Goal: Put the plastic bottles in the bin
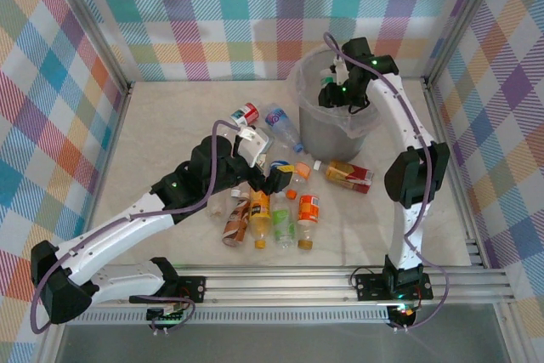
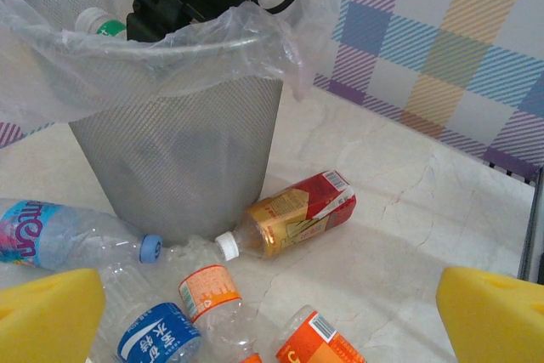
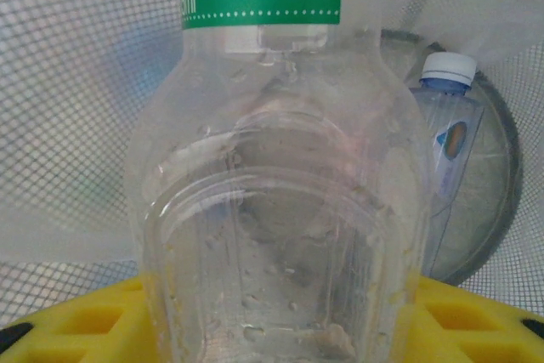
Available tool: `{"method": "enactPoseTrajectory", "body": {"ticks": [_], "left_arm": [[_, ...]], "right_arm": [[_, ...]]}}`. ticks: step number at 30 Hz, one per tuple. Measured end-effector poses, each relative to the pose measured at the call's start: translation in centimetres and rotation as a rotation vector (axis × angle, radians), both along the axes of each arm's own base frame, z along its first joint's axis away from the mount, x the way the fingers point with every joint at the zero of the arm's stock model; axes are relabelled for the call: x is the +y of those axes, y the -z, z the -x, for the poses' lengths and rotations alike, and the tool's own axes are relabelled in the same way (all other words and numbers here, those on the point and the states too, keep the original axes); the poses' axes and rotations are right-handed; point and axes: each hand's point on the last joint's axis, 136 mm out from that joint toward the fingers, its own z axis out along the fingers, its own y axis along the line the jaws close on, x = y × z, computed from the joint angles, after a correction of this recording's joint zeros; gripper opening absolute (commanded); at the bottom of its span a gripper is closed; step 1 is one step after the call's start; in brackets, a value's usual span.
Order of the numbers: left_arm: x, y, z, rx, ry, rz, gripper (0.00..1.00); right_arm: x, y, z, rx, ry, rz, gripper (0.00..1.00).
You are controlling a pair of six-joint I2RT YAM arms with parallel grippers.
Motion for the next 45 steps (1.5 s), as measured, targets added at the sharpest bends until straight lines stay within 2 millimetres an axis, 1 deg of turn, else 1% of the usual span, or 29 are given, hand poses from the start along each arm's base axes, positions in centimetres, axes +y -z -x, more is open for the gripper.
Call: {"method": "enactPoseTrajectory", "body": {"ticks": [8,13,16,21,32,35,38,40,45], "left_arm": [[0.0,0.0,0.0,0.004,0.0,-0.005,1.0],[-0.1,0.1,-0.1,0.006,0.0,-0.007,1.0],[-0.2,0.1,-0.2,0.007,0.0,-0.008,1.0],[-0.2,0.1,-0.2,0.007,0.0,-0.008,1.0],[-0.2,0.1,-0.2,0.008,0.0,-0.009,1.0],[-0.2,0.1,-0.2,0.007,0.0,-0.008,1.0],[-0.2,0.2,-0.2,0.008,0.0,-0.01,1.0],[-0.2,0.2,-0.1,0.011,0.0,-0.012,1.0],[-0.1,0.3,-0.1,0.016,-0.001,-0.017,1.0]], "right_arm": [[0.1,2.1,0.4,0.075,0.004,0.002,0.6],[0.1,3.0,0.5,0.106,0.013,0.007,0.66],[0.1,3.0,0.5,0.108,0.019,0.005,0.72],[0.1,3.0,0.5,0.109,0.023,0.004,0.78],[0.0,2.9,0.7,0.109,0.025,0.005,0.77],[-0.1,2.2,0.8,0.095,0.027,0.006,0.77],[-0.2,0.6,0.9,0.063,0.027,-0.001,0.76],[-0.3,-0.8,1.1,0.032,0.028,-0.009,0.76],[-0.6,-5.5,2.4,-0.071,0.027,-0.038,0.75]]}}
